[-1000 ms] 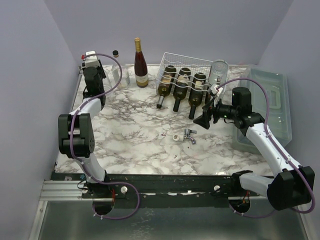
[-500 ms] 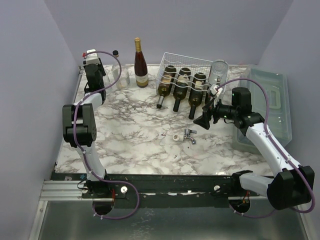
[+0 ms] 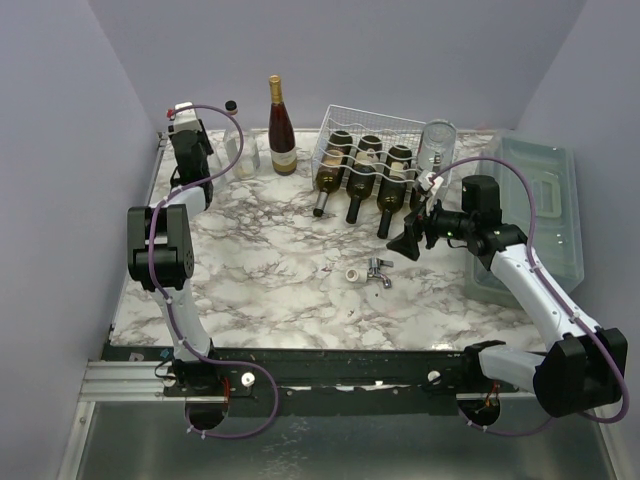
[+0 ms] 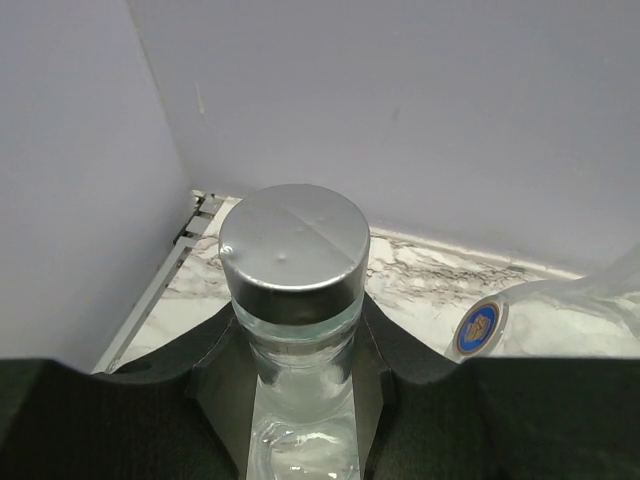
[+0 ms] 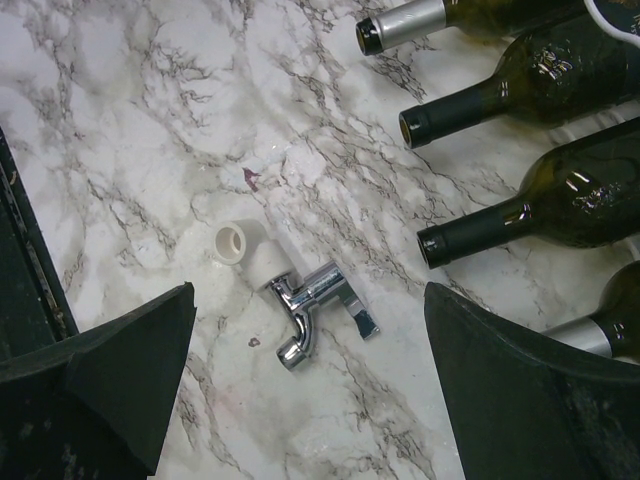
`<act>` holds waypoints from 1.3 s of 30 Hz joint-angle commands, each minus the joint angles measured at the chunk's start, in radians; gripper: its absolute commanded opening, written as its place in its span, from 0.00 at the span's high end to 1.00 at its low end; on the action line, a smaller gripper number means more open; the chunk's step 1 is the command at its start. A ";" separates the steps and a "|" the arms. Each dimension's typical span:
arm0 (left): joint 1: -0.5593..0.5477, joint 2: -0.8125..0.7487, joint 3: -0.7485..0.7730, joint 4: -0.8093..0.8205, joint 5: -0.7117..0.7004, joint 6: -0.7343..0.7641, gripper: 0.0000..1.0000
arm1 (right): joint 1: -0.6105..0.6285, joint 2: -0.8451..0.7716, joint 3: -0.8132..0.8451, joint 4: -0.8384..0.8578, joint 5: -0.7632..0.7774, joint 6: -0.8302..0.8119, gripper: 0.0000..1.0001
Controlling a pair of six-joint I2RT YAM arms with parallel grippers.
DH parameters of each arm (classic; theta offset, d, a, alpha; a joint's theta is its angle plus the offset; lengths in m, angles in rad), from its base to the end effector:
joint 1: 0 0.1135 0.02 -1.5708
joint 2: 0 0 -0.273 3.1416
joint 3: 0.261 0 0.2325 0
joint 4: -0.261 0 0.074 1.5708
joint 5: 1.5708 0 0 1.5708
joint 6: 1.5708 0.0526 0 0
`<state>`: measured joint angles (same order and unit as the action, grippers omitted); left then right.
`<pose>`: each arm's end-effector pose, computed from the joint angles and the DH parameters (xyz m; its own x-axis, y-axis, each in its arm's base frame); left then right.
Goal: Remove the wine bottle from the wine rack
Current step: Place the wine bottle at the center of the board.
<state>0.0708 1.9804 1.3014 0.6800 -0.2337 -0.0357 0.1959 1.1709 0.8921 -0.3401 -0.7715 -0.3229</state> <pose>0.4643 0.0451 0.2697 0.0117 -0.0340 -0.9994 -0.2996 0.9534 -0.0359 0.2255 0.0821 0.2960 -0.3186 -0.2951 -0.9008 -0.8411 0.5262 0.1251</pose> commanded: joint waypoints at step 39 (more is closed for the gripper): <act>0.007 -1.090 -0.544 -0.727 0.644 -0.430 0.01 | -0.034 0.157 0.327 -0.343 0.055 0.119 0.00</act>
<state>0.0723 0.9806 0.8127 0.1074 0.2607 -0.4377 0.1680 1.2537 1.1225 -0.5133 -0.7444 -0.2321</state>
